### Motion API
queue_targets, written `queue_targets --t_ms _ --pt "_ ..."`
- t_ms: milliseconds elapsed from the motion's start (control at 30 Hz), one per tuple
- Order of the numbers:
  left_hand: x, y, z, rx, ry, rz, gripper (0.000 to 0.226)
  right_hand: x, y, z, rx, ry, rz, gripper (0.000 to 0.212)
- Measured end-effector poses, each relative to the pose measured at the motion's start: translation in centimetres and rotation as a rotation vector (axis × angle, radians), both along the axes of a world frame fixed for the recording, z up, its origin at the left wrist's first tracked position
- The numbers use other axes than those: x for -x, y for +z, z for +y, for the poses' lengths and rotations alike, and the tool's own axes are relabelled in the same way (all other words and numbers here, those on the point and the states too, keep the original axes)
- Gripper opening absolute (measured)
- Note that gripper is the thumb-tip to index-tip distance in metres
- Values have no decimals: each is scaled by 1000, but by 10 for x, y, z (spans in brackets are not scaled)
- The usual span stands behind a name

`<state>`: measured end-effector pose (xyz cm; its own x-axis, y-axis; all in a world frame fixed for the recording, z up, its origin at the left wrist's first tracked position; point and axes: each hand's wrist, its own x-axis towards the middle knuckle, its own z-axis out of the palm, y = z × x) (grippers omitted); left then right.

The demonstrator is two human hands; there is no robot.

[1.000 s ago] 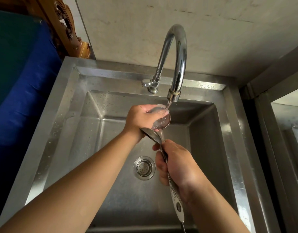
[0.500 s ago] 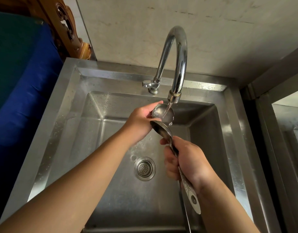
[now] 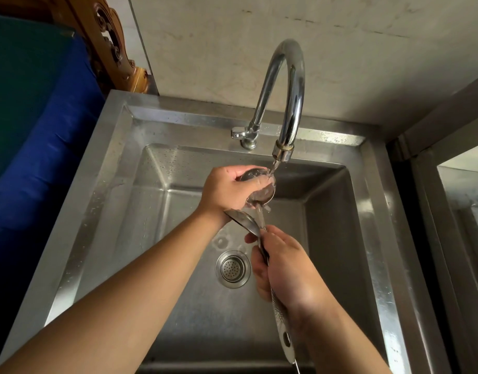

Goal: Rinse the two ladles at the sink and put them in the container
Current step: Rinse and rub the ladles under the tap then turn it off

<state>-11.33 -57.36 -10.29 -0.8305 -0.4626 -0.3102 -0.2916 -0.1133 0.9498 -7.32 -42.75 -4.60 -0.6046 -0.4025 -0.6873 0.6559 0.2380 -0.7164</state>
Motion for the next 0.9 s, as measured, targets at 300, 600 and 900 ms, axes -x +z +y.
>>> queue_targets --t_ms 300,600,900 --pt "0 3 1 104 -55 124 27 5 1 5 18 -30 64 32" --pt "-8 -6 -8 -298 -232 139 63 9 3 3 51 -94 -40 32" --pt "-10 -2 -7 -262 -175 70 49 0 3 -1 4 -31 -17 33"
